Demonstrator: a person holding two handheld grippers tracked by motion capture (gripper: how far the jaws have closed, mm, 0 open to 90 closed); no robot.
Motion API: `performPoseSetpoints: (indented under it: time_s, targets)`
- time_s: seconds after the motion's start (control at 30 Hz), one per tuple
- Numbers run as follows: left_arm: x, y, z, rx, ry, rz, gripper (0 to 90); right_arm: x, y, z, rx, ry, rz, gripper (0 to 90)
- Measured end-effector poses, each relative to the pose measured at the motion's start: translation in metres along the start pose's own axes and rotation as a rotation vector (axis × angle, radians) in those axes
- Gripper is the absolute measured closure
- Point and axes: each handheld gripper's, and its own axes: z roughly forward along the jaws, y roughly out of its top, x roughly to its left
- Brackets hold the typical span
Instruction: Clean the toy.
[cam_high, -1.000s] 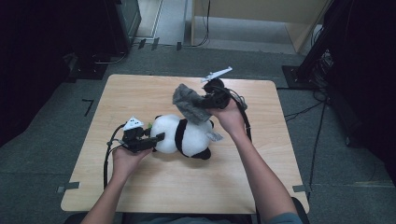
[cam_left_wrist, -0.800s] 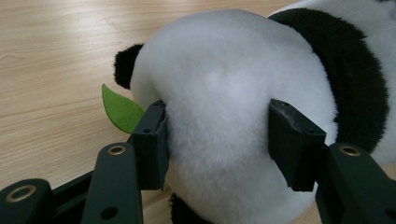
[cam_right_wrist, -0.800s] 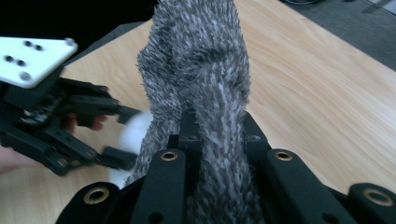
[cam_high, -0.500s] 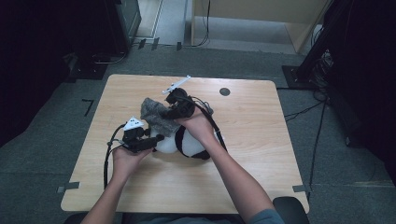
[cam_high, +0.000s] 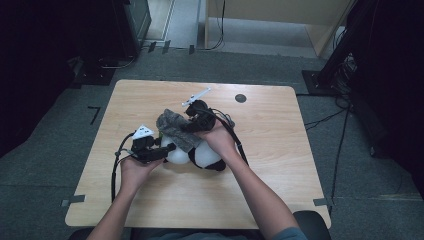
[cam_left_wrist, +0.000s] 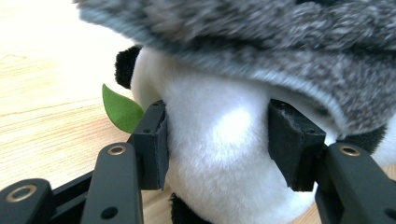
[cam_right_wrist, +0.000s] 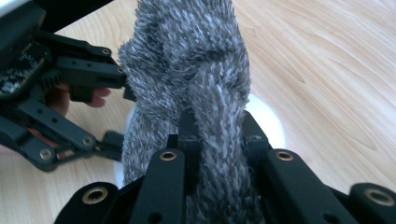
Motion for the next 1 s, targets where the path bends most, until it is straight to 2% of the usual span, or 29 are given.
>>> performPoseSetpoints:
  time_s: [0.37, 0.7, 1.0]
  targets:
    - [0.0, 0.0, 0.0, -0.002, -0.001, -0.003, 44.4, -0.021, -0.028, -0.031, -0.025, -0.031, 0.058, 76.1]
    - [-0.001, 0.0, 0.001, -0.008, -0.002, -0.005, 44.4, -0.036, -0.057, -0.064, -0.095, -0.06, 0.102, 75.7]
    - [0.001, -0.001, 0.001, -0.011, -0.011, -0.007, 43.9, -0.049, -0.085, -0.084, -0.12, -0.091, 0.155, 75.2]
